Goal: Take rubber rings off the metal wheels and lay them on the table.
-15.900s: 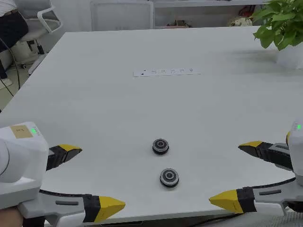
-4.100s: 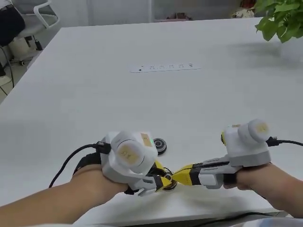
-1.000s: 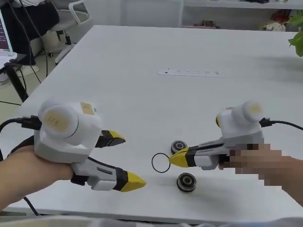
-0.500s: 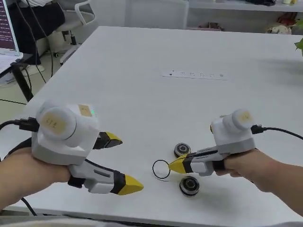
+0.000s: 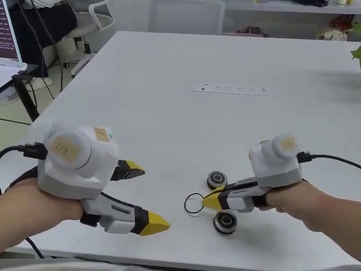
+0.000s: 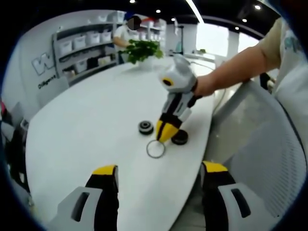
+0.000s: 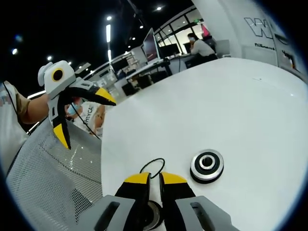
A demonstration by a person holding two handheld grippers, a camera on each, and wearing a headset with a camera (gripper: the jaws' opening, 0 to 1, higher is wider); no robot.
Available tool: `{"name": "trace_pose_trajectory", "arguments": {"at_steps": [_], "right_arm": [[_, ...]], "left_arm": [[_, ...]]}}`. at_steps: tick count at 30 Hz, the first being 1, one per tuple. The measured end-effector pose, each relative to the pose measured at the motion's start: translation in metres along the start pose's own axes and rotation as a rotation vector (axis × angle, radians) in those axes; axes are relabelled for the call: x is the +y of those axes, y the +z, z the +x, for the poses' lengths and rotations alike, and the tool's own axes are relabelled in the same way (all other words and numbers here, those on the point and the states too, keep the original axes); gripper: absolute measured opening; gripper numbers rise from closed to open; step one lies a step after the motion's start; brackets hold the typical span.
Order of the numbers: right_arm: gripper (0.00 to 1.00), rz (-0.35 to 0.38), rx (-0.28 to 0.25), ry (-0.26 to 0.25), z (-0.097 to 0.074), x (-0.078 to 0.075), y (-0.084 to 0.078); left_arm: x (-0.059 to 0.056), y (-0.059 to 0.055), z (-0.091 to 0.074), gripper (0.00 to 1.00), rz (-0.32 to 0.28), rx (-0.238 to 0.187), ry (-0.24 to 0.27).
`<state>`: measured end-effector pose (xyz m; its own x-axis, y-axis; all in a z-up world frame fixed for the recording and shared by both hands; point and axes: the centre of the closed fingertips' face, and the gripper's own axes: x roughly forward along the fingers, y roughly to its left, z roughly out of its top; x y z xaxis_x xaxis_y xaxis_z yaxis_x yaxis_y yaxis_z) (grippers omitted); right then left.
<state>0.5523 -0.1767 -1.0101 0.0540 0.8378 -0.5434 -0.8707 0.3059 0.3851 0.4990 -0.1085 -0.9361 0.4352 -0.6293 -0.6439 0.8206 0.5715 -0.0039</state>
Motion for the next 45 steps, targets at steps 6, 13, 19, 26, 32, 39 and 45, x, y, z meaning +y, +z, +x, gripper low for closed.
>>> {"name": "trace_pose_trajectory", "arguments": {"at_steps": [6, 13, 19, 26, 32, 39, 45], "right_arm": [[0.16, -0.014, -0.004, -0.008, -0.001, 0.0, 0.001], [0.23, -0.023, -0.011, -0.009, -0.005, 0.0, 0.003], [0.27, -0.014, -0.046, -0.014, -0.012, -0.001, 0.01], [0.29, -0.013, -0.068, -0.03, -0.024, -0.005, 0.011], [0.31, -0.008, -0.088, -0.044, -0.034, -0.007, 0.01], [0.39, -0.018, -0.119, -0.059, -0.045, -0.009, 0.013], [0.41, -0.055, -0.11, -0.071, -0.051, -0.007, 0.009]], "left_arm": [[0.001, 0.0, 0.0, 0.71, -0.001, 0.002, 0.002], [0.0, 0.0, 0.001, 0.71, -0.001, 0.006, -0.004], [0.002, 0.0, 0.004, 0.71, 0.002, 0.01, -0.01], [0.003, 0.003, 0.007, 0.7, 0.013, 0.012, -0.016], [0.001, 0.006, 0.013, 0.7, 0.019, 0.016, -0.033], [0.0, 0.009, 0.02, 0.7, 0.031, 0.022, -0.049], [0.0, 0.013, 0.027, 0.7, 0.041, 0.027, -0.062]]}}
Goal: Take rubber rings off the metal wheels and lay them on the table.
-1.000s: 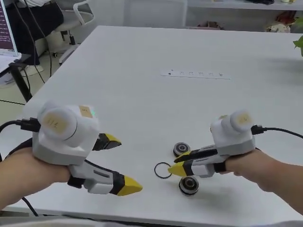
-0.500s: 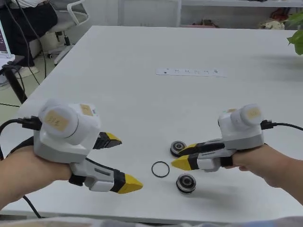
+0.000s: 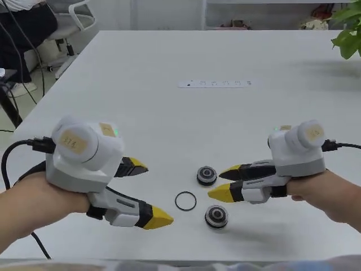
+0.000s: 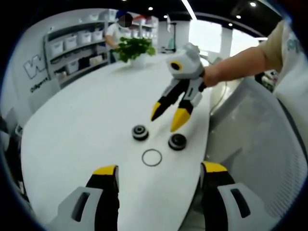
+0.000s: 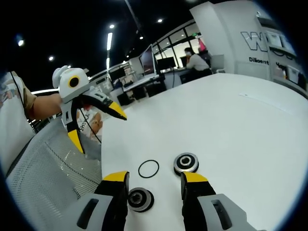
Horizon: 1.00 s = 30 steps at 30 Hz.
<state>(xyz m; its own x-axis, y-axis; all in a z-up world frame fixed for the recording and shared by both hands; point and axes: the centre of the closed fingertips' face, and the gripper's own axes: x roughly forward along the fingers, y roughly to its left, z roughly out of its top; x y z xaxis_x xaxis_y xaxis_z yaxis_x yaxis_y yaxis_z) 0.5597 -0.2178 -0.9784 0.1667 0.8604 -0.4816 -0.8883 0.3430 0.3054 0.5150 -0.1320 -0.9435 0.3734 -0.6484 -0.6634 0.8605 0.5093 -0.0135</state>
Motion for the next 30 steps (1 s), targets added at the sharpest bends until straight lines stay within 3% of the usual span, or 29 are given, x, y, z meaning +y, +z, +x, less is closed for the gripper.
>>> {"name": "trace_pose_trajectory", "arguments": {"at_steps": [19, 30], "right_arm": [[0.45, -0.059, 0.032, -0.004, -0.021, 0.01, -0.019], [0.43, -0.069, 0.057, 0.001, -0.024, 0.014, -0.034]], "left_arm": [[-0.001, 0.012, 0.023, 0.68, 0.012, 0.008, -0.04], [-0.009, 0.015, 0.037, 0.66, 0.033, 0.027, -0.067]]}}
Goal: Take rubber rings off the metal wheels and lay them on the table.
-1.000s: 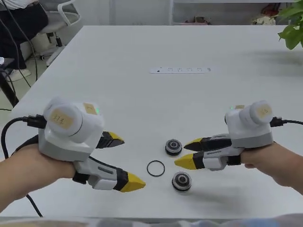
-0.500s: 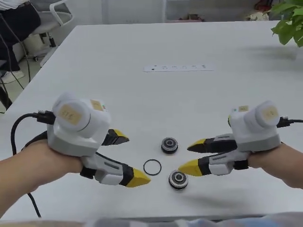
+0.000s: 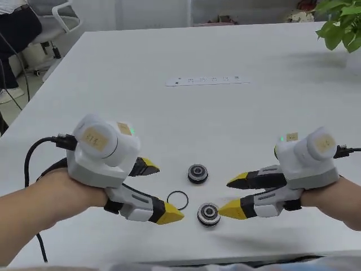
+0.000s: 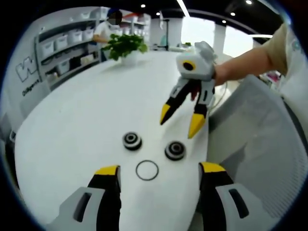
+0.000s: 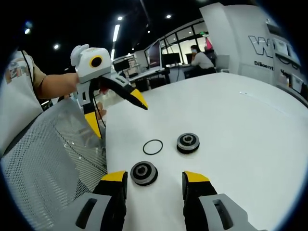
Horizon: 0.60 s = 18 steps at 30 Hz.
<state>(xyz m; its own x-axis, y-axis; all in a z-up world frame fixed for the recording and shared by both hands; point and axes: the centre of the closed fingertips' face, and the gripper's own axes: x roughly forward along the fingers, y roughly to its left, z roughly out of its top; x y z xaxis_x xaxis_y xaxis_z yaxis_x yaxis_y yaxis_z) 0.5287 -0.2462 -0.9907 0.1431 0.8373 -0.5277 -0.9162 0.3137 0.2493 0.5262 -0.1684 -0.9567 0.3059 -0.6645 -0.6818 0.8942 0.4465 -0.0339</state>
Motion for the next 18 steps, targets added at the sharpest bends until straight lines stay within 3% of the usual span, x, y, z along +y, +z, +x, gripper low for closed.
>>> {"name": "trace_pose_trajectory", "arguments": {"at_steps": [18], "right_arm": [[0.35, -0.064, 0.034, 0.033, 0.009, 0.009, -0.021]], "left_arm": [[-0.015, 0.001, 0.029, 0.59, 0.03, 0.019, -0.058]]}}
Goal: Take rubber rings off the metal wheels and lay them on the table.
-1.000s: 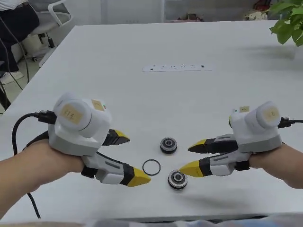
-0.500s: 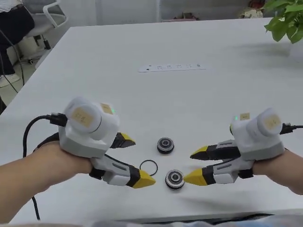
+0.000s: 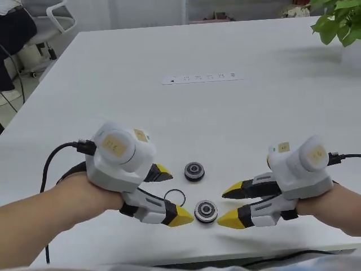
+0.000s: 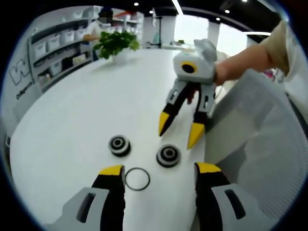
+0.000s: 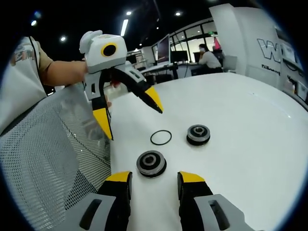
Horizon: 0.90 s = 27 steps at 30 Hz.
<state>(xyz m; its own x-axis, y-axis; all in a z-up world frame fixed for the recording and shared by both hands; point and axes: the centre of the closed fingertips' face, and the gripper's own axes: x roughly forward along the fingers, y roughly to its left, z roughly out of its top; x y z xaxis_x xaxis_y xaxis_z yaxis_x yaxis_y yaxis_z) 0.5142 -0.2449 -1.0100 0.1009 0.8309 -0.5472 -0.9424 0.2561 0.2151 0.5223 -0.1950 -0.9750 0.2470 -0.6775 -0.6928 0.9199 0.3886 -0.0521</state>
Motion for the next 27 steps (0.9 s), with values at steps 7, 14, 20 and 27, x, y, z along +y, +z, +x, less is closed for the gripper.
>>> {"name": "trace_pose_trajectory", "arguments": {"at_steps": [7, 14, 20, 27], "right_arm": [[0.33, -0.014, -0.003, 0.006, 0.004, 0.002, -0.002], [0.3, -0.025, -0.01, 0.008, 0.007, 0.003, -0.003], [0.28, -0.031, -0.014, 0.011, 0.009, 0.002, -0.004], [0.25, -0.042, -0.014, 0.01, 0.011, 0.002, -0.005]], "left_arm": [[-0.005, -0.001, 0.011, 0.55, 0.009, 0.011, -0.029], [-0.008, -0.004, 0.021, 0.5, 0.025, 0.027, -0.044], [-0.01, -0.004, 0.027, 0.44, 0.029, 0.026, -0.052], [-0.012, -0.004, 0.032, 0.36, 0.043, 0.025, -0.063]]}}
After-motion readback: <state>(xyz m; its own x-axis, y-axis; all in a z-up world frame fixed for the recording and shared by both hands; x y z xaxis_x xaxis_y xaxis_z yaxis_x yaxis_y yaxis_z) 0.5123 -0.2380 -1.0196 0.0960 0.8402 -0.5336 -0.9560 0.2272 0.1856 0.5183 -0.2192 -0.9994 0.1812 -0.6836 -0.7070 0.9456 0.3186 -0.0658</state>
